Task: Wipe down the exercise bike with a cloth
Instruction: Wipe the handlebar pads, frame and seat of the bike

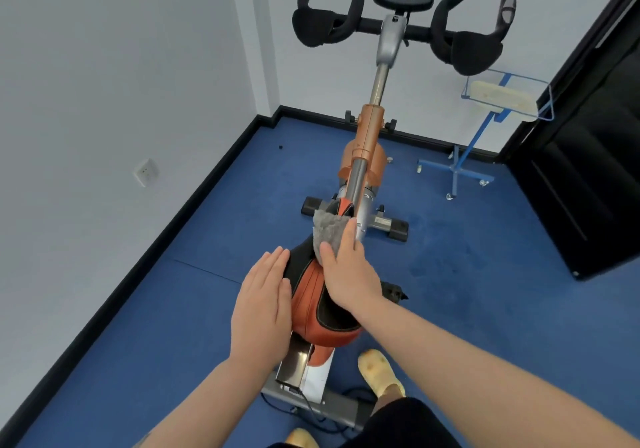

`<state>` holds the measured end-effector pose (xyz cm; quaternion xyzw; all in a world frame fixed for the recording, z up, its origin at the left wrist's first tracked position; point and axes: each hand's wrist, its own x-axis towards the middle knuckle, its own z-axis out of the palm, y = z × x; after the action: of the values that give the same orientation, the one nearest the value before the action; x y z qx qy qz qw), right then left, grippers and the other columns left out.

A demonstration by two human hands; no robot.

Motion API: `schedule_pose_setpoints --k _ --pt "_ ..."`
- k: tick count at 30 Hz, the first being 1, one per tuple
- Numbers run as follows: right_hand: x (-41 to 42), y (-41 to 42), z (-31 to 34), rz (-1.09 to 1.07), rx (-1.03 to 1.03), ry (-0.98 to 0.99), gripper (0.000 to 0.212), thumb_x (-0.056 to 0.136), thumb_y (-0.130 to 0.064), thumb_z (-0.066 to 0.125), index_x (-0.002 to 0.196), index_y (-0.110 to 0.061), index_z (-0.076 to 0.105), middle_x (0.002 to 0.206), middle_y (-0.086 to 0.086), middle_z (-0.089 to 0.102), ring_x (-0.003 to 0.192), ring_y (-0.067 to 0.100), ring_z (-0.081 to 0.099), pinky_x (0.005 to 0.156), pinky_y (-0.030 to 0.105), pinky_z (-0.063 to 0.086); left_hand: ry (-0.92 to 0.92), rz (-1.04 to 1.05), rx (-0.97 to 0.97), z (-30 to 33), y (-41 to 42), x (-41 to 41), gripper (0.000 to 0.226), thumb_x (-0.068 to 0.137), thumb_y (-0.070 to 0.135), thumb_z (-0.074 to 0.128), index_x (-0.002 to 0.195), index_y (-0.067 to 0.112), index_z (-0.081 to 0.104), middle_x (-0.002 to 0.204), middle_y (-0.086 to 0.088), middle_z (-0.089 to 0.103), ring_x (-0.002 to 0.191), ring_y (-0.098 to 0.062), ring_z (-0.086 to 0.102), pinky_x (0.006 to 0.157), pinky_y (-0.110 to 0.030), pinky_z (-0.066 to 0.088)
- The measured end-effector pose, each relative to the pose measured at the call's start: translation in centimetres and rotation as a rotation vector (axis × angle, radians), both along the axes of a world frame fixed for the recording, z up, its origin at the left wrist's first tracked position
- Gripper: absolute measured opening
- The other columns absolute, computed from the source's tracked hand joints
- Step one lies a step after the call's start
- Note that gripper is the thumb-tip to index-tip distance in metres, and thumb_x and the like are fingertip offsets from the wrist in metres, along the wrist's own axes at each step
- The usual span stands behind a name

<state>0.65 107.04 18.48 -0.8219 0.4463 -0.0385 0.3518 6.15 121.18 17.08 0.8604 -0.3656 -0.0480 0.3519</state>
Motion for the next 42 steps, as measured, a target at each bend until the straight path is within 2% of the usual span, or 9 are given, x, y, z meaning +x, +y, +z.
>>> schedule_pose_setpoints --k 4,8,12,16,20,25,29,35,42 --pt "3.2 -4.8 -1.4 -0.044 0.229 -0.271 0.064 0.102 -0.045 0.031 0.155 -0.031 -0.001 0.161 0.003 0.008 0.145 0.025 0.020 0.116 0.041 0.021 0.031 0.063 0.020 0.1 -0.1 -0.7 0.045 0.104 0.027 0.028 0.146 0.016 0.042 0.152 0.005 0.039 0.141 -0.006 0.027 0.117 -0.023 0.018" --pt "4.2 -8.6 -1.6 0.294 -0.133 -0.044 0.038 0.104 -0.032 0.032 0.140 -0.020 0.040 0.150 0.005 0.033 0.140 0.024 0.026 0.107 0.034 0.026 0.176 0.240 -0.032 0.6 -0.8 -2.1 0.052 0.099 0.036 0.038 0.148 0.019 0.035 0.151 0.004 0.034 0.139 -0.007 0.023 0.113 -0.023 0.019" --pt "4.1 -7.0 -0.9 0.822 -0.467 0.004 0.047 0.102 -0.043 0.020 0.119 -0.031 0.061 0.132 -0.006 0.055 0.132 0.023 0.035 0.114 0.044 0.013 0.249 0.380 -0.056 0.9 -1.6 -3.7 0.085 0.084 0.057 0.053 0.153 0.022 0.018 0.155 0.011 0.016 0.142 -0.006 0.010 0.114 -0.031 0.021" --pt "4.7 -8.6 0.9 1.208 -0.409 -0.089 0.042 0.103 -0.040 0.024 0.104 -0.026 0.064 0.097 -0.007 0.067 0.096 0.016 0.058 0.091 0.035 0.035 0.236 0.425 -0.022 0.9 -1.7 -4.7 0.102 0.075 0.064 0.060 0.154 0.024 0.008 0.155 0.015 0.012 0.143 -0.004 0.008 0.116 -0.032 0.020" --pt "6.6 -8.3 1.3 1.280 -0.670 0.053 0.031 0.105 -0.028 0.026 0.125 -0.023 0.049 0.111 -0.002 0.064 0.096 0.028 0.062 0.068 0.034 0.035 0.283 0.540 -0.063 0.4 -2.2 -6.4 0.101 0.075 0.066 0.055 0.153 0.030 0.001 0.155 0.020 0.009 0.143 -0.001 0.006 0.117 -0.032 0.021" --pt "6.5 -6.1 1.3 1.465 -0.184 -0.054 0.045 0.101 -0.052 0.019 0.144 -0.046 0.028 0.142 -0.018 0.047 0.121 0.009 0.049 0.091 0.036 0.043 0.333 0.666 -0.132 0.4 -3.4 -7.7 0.105 0.074 0.069 0.052 0.153 0.033 -0.008 0.158 0.023 0.003 0.145 0.003 0.002 0.115 -0.027 0.021" --pt "8.4 -6.5 1.2 1.424 -0.332 0.222 0.039 0.104 -0.043 0.018 0.135 -0.036 0.041 0.129 -0.002 0.058 0.111 0.025 0.056 0.090 0.044 0.045 0.439 0.766 -0.096 0.2 -3.4 -8.4 0.120 0.065 0.079 0.050 0.152 0.029 -0.016 0.160 0.019 0.000 0.145 -0.001 0.004 0.114 -0.027 0.020" --pt "6.4 -1.4 1.4 1.786 -0.422 -0.098 0.055 0.092 -0.063 0.017 0.137 -0.042 0.041 0.142 -0.011 0.041 0.127 0.017 0.039 0.099 0.043 0.033 0.448 0.865 -0.128 0.4 -4.1 -8.8 0.109 0.058 0.083 0.057 0.145 0.025 0.027 0.137 0.010 0.038 0.128 -0.010 0.032 0.110 -0.034 0.034" --pt "11.0 -2.6 1.6 1.775 0.081 0.191 0.042 0.099 -0.057 0.032 0.133 -0.041 0.049 0.138 -0.015 0.049 0.127 0.009 0.044 0.103 0.037 0.038 0.494 0.829 -0.086 0.9 -3.5 -8.4 0.117 0.055 0.082 0.059 0.150 0.029 0.015 0.146 0.016 0.029 0.138 -0.006 0.023 0.115 -0.036 0.030"
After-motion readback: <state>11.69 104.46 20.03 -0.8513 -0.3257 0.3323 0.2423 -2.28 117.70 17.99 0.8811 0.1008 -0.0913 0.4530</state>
